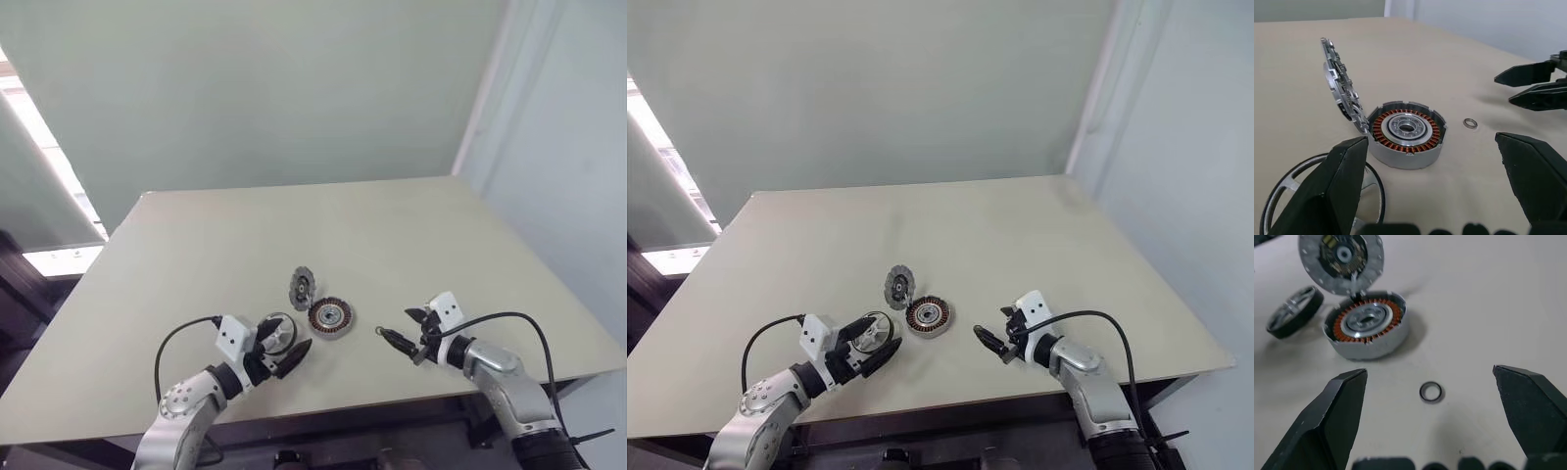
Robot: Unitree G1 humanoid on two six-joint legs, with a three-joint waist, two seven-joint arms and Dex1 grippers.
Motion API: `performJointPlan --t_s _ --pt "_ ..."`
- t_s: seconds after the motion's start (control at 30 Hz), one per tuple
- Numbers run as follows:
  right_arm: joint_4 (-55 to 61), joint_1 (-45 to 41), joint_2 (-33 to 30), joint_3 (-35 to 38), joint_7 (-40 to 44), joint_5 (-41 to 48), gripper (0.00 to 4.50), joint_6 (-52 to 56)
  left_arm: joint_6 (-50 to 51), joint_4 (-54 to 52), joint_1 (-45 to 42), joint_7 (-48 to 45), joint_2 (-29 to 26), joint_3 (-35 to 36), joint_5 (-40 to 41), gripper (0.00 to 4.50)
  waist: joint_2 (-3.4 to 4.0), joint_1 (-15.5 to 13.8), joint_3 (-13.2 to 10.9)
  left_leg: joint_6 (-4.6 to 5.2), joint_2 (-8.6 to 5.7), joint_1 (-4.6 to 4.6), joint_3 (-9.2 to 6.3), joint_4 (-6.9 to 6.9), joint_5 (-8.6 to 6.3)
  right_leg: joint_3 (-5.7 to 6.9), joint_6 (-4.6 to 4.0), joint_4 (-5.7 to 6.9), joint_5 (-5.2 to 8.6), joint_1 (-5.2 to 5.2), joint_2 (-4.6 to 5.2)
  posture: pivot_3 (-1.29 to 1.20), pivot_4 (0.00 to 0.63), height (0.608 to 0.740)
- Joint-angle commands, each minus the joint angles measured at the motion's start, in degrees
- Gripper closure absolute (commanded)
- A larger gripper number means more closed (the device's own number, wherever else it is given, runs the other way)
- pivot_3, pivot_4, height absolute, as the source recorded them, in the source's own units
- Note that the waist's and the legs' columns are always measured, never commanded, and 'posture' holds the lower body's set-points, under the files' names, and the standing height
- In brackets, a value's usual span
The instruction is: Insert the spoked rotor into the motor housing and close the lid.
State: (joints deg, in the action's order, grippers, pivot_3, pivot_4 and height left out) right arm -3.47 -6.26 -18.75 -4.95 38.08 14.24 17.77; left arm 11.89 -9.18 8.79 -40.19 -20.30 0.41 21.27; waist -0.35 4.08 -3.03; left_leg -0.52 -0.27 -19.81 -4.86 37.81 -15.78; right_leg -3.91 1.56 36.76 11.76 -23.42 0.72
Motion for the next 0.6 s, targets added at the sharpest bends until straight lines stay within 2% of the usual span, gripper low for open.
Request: performJointPlan --t_s 0.03,0.2,0.6 --pt "2.00 -1.49 1.05 0.00 -2.92 -0.89 0.00 1.64 -1.22 -0.74 -0.70 -0.97 -0.64 -0.65 -0.49 0.05 0.00 0.00 0.00 0.00 0.00 0.00 0.00 0.00 0.00 0.00 0.00 0.00 0.00 0.00 0.00 0.00 0.000 0.740" --pt "0.97 -2.14 2.21 -1.41 -5.30 -2.67 0.00 3.69 -1.35 -0.17 -1.30 -1.39 -0.58 -1.04 -1.05 0.05 0.01 0.01 0.00 0.00 0.00 0.00 0.00 0.00 0.00 0.00 0.00 0.00 0.00 -0.02 0.00 0.00 0.000 0.740" --pt "-8.20 -5.25 5.36 -3.04 -6.96 -6.13 0.00 -0.17 -1.66 0.82 -1.58 -2.62 -1.48 -3.29 -3.51 0.05 0.01 0.02 0.00 0.00 0.00 -0.01 0.00 -0.05 0.00 0.01 0.00 -0.01 0.00 -0.03 0.00 0.00 0.000 0.740"
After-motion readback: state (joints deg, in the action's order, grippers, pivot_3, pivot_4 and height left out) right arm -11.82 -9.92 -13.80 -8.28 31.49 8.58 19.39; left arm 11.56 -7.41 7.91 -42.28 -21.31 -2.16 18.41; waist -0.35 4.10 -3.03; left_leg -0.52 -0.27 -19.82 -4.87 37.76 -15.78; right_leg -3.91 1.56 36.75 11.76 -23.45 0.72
